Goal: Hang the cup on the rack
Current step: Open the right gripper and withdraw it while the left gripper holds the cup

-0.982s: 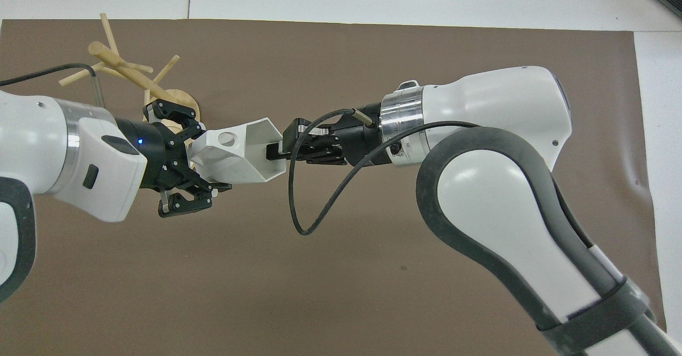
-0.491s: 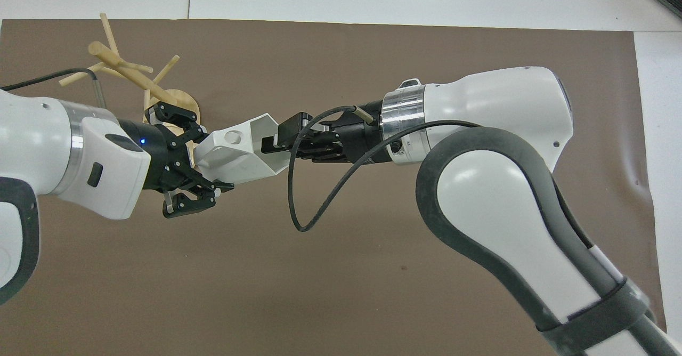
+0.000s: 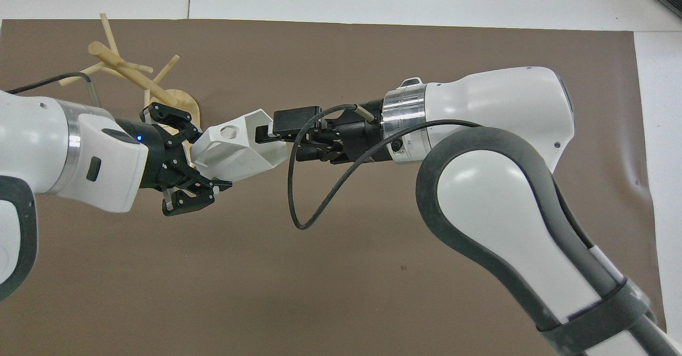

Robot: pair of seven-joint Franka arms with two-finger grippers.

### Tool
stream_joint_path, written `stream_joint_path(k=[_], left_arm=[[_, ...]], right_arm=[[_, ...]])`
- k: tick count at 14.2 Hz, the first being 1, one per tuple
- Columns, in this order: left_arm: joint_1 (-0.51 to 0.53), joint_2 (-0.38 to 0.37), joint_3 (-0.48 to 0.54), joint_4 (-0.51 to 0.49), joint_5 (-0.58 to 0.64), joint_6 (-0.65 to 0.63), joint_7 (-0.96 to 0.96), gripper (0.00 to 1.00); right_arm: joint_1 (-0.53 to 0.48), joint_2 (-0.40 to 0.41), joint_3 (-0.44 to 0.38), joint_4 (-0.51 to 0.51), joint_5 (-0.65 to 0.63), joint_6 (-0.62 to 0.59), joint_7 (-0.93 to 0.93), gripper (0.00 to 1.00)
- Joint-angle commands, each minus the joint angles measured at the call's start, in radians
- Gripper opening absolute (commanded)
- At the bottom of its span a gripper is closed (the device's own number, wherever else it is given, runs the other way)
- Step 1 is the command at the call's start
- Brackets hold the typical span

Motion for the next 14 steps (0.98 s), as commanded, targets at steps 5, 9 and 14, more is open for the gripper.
stream_joint_path(k=[5, 9, 14], left_arm=[[0.025, -0.021, 0.003, -0.067, 0.151, 0.062, -0.408, 0.00], [0.037, 0.030, 0.003, -0.071, 0.154, 0.126, -0.563, 0.00], [0.073, 0.129, 0.005, -0.055, 0.186, 0.252, -0.758, 0.00]], right_arm=[[-0.007, -0.003, 0.002, -0.001, -0.064, 0.020, 0.024, 1.00], [-0.013, -0.001, -0.031, -0.001, -0.318, 0.066, 0.027, 1.00], [-0.019, 0.002, -0.128, -0.002, -0.651, 0.064, -0.016, 1.00]])
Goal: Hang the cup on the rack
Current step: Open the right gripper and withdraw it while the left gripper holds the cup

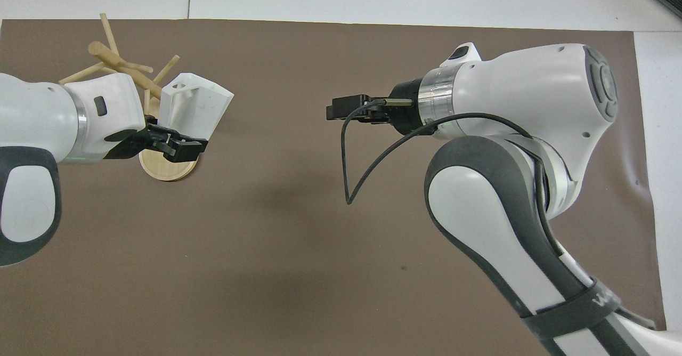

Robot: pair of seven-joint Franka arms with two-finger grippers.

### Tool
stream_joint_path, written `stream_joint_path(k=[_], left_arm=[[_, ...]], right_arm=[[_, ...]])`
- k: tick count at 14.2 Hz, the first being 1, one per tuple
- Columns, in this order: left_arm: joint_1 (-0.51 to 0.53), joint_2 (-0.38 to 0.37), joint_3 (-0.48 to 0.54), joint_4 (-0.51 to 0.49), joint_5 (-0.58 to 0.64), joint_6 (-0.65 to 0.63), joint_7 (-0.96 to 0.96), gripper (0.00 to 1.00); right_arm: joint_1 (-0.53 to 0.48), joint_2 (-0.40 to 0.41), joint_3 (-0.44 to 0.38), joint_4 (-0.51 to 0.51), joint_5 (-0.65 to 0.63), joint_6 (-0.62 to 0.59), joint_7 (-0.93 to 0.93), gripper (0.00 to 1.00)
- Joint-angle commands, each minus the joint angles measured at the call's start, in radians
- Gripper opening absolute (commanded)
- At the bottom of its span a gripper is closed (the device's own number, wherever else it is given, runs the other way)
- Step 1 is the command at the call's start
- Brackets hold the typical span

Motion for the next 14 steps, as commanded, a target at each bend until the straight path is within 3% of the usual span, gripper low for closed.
stream_joint_path(k=[1, 6, 11, 14], left_arm=[[0.006, 0.051, -0.009, 0.009, 0.076, 0.077, -0.152, 0.00], [0.037, 0.141, 0.001, 0.079, 0.076, 0.097, -0.298, 0.00], [0.065, 0.167, 0.002, 0.087, 0.072, 0.107, -0.387, 0.00], [0.077, 0.172, 0.002, 0.087, 0.072, 0.111, -0.481, 0.00]], right_arm=[[-0.011, 0.001, -0.047, -0.004, -0.141, 0.003, -0.023, 1.00], [-0.011, -0.008, -0.177, -0.004, -0.396, -0.101, -0.080, 1.00], [-0.011, -0.021, -0.330, -0.002, -0.407, -0.224, -0.161, 1.00], [-0.011, -0.034, -0.345, 0.004, -0.491, -0.276, -0.158, 1.00]])
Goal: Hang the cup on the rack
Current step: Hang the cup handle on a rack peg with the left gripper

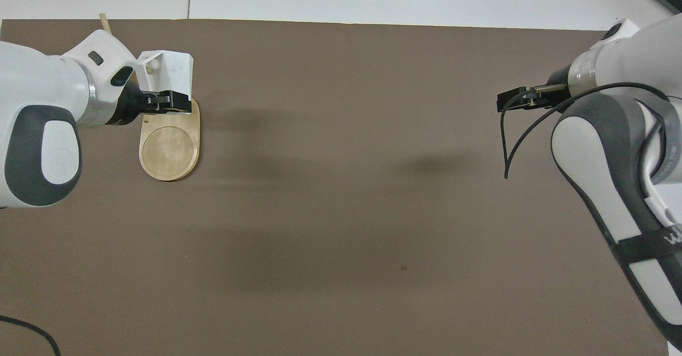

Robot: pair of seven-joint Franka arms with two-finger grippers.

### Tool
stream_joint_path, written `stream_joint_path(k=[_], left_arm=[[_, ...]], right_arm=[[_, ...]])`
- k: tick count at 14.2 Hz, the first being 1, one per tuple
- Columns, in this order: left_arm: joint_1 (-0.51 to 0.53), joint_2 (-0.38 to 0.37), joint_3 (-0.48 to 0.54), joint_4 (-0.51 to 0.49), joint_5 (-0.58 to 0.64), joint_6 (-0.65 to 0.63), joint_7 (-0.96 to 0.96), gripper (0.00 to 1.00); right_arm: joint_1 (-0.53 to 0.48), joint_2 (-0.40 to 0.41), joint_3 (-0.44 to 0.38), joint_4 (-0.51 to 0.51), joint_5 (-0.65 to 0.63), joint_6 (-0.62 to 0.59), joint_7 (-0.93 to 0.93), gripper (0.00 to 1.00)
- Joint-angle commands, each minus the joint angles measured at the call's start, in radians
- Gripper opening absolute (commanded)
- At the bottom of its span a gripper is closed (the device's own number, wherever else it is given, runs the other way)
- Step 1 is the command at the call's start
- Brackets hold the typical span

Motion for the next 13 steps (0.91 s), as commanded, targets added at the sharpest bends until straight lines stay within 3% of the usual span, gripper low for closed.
stream_joint_path(k=[1, 7, 13], left_arm=[[0.011, 0.013, -0.007, 0.019, 0.018, 0.015, -0.108, 0.00], [0.025, 0.010, -0.007, 0.010, 0.012, 0.012, -0.170, 0.00], [0.075, 0.011, -0.010, 0.007, -0.023, 0.010, -0.037, 0.00]], right_arm=[[-0.001, -0.024, 0.005, 0.002, -0.068, -0.051, 0.003, 1.00], [-0.003, -0.056, -0.047, 0.009, -0.073, -0.123, 0.003, 1.00], [-0.003, -0.134, -0.076, 0.013, -0.071, -0.265, 0.006, 1.00]])
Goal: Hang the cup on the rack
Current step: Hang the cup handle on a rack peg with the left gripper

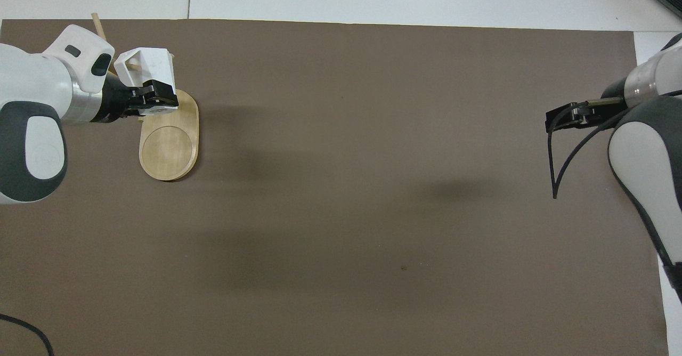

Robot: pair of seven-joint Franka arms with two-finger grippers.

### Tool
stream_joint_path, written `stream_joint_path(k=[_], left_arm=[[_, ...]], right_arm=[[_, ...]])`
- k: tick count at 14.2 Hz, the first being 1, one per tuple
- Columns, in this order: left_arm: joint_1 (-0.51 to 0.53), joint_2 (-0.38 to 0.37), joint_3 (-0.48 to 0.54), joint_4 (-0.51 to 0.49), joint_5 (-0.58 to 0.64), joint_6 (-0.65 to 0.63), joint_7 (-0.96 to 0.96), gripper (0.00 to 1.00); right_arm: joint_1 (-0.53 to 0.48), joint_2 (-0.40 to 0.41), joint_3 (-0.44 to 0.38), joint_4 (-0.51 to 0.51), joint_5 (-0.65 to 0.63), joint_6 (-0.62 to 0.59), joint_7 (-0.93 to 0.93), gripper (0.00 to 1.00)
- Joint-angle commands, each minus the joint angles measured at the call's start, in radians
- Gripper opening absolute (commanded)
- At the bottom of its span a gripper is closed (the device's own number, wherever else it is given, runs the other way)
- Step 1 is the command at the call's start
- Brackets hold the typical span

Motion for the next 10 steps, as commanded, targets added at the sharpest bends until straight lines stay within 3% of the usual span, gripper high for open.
stream_joint_path(k=[1, 7, 8, 10], left_arm=[[0.038, 0.004, -0.009, 0.003, -0.035, 0.006, 0.113, 0.00], [0.051, -0.007, -0.009, -0.032, -0.043, 0.004, 0.257, 0.00], [0.052, -0.007, -0.009, -0.032, -0.044, 0.000, 0.262, 0.07], [0.052, -0.007, -0.009, -0.028, -0.044, -0.003, 0.263, 0.41]], right_arm=[[-0.003, -0.047, 0.001, 0.002, -0.021, -0.066, 0.007, 1.00], [-0.015, -0.093, 0.004, 0.042, -0.016, -0.182, 0.007, 1.00], [-0.015, -0.099, 0.004, 0.042, -0.016, -0.197, 0.009, 1.00], [-0.015, -0.110, 0.004, 0.042, -0.015, -0.209, 0.009, 1.00]])
